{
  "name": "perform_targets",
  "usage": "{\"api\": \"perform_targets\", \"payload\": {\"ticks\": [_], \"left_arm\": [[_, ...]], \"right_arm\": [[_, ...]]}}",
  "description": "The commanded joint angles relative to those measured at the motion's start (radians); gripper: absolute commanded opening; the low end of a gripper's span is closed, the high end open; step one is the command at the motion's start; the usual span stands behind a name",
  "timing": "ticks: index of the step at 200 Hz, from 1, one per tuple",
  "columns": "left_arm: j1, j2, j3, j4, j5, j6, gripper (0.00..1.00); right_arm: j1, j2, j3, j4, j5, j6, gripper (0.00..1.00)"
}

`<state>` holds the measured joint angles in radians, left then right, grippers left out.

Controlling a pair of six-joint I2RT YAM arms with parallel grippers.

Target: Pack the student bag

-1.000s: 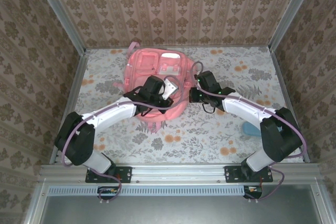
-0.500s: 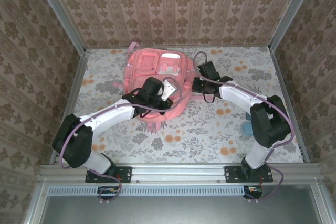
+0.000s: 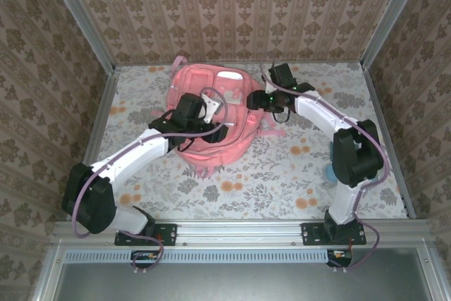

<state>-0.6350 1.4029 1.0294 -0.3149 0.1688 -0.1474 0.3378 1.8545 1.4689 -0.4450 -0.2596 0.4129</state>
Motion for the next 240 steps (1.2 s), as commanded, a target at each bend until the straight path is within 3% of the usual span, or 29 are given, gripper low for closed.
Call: {"api": "perform_targets", "payload": {"ticks": [1,44,75,127,167,240], "left_arm": [[0.029,-0.017,0.006,-0.042,-0.052,-0.092,0.68],[0.06,-0.015,-0.025,-0.047,-0.092,-0.176,0.72],[0.07,-0.015,-0.045,-0.039,-0.101,-0.207,0.73],[0.078,-0.007,-0.054,-0.038,-0.103,-0.219,0.73],[0.078,-0.006,-0.057,-0.04,-0.129,-0.223,0.74],[0.078,-0.003,-0.057,-0.041,-0.13,-0.221,0.75]], "right_arm": [[-0.01,0.11,0.082,-0.052,-0.099,-0.04,0.71],[-0.038,0.282,0.247,-0.067,-0.202,-0.098,0.8],[-0.043,0.347,0.291,-0.086,-0.296,-0.164,0.77],[-0.053,0.317,0.249,-0.119,-0.443,-0.233,0.69],[-0.062,0.244,0.188,-0.113,-0.456,-0.257,0.62],[-0.068,0.221,0.15,-0.125,-0.468,-0.281,0.38]]}}
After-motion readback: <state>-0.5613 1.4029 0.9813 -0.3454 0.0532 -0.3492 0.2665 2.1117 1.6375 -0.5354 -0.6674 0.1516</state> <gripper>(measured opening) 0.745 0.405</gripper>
